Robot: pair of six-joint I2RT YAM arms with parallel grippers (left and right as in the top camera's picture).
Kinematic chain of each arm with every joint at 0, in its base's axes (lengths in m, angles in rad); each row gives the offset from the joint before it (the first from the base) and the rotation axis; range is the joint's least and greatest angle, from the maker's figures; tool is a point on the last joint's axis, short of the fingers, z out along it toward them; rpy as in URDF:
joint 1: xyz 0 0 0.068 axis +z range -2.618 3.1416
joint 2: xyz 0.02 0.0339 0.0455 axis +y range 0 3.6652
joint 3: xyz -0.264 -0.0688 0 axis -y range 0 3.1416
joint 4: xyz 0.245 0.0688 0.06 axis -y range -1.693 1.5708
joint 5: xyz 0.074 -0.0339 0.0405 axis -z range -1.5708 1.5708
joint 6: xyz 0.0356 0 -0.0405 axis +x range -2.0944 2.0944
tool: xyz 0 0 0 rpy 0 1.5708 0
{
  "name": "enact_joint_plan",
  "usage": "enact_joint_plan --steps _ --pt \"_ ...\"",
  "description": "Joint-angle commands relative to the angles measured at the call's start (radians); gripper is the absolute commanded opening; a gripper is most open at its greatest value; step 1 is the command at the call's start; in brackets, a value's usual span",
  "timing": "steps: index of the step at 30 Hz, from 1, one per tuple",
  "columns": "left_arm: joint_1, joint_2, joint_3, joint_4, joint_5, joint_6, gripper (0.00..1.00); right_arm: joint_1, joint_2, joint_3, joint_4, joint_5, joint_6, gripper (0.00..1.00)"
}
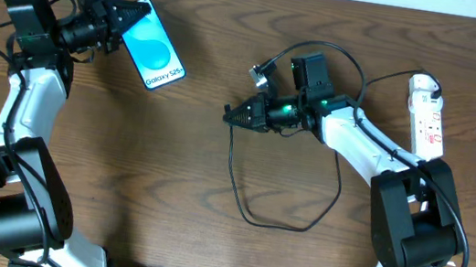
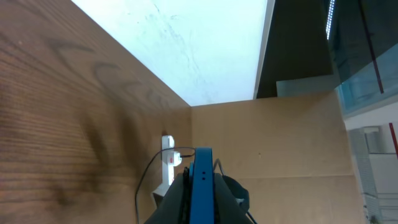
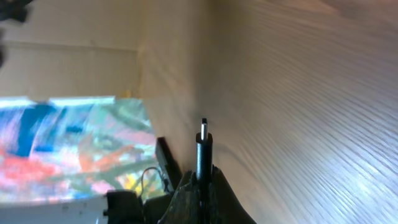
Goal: Plug charger to phone and switch on socket
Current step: 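Lift the cable connector with the right gripper toward the phone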
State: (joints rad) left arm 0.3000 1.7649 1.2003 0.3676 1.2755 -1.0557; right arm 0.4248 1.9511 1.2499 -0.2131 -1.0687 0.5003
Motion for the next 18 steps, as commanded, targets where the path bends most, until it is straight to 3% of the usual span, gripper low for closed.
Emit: enact_joint_plan --steps 1,4,7,11,18 --pt "0.003 -0.029 0.000 0.010 0.023 -0.031 0.07 0.005 0.010 0.013 0.045 -0.129 -0.070 0.01" --pt "0.003 -0.029 0.000 0.073 0.023 -0.131 0.07 0.005 0.010 0.013 0.094 -0.158 -0.072 0.01" --pt "0.003 -0.029 0.000 0.255 0.024 -0.217 0.08 0.005 0.010 0.013 0.183 -0.241 -0.095 0.01" --pt "0.002 -0.029 0.000 0.390 0.027 -0.266 0.07 0.008 0.010 0.013 0.299 -0.333 -0.098 0.01" --pt "0.002 -0.029 0.000 0.419 0.027 -0.266 0.08 0.022 0.010 0.013 0.439 -0.365 -0.098 0.01"
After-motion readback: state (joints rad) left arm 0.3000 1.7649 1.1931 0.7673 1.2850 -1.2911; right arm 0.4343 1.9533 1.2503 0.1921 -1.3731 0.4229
